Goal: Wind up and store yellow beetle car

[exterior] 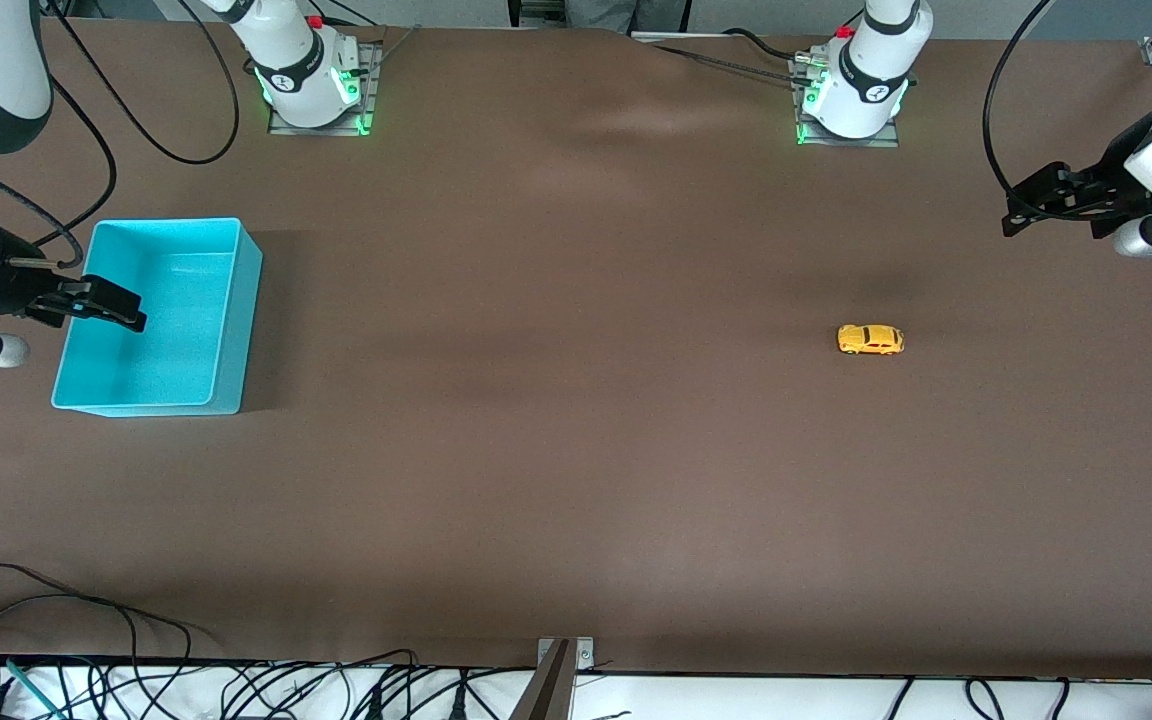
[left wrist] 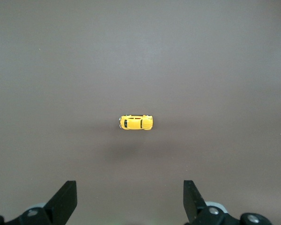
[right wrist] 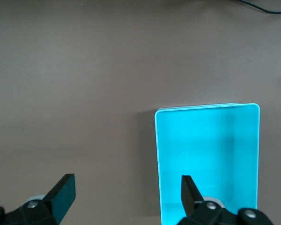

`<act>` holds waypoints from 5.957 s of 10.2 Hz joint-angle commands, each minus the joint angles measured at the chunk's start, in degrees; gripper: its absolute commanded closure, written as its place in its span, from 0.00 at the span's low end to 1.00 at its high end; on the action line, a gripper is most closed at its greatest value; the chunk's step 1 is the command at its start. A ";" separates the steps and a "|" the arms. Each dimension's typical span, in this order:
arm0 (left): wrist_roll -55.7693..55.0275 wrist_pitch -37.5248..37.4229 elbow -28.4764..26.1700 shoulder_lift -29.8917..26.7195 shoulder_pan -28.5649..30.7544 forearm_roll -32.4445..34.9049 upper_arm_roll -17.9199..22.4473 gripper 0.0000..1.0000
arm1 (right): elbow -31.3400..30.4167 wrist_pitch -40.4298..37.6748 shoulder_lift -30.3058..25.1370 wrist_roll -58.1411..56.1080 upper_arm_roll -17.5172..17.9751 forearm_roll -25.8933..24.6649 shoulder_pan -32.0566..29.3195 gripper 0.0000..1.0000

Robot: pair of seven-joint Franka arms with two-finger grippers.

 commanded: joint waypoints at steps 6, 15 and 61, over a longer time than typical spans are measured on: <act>-0.57 -1.31 1.98 0.95 0.49 -0.72 -0.32 0.00 | 0.90 0.37 0.31 0.53 -0.01 1.63 -0.61 0.00; -0.57 -1.31 1.89 0.86 0.58 -0.72 -0.32 0.00 | 0.46 -0.16 0.31 0.44 -0.18 1.54 -0.62 0.00; 1.89 18.27 -20.33 0.69 5.32 -0.72 0.03 0.00 | -0.07 0.81 1.36 0.17 -0.18 1.72 -0.70 0.00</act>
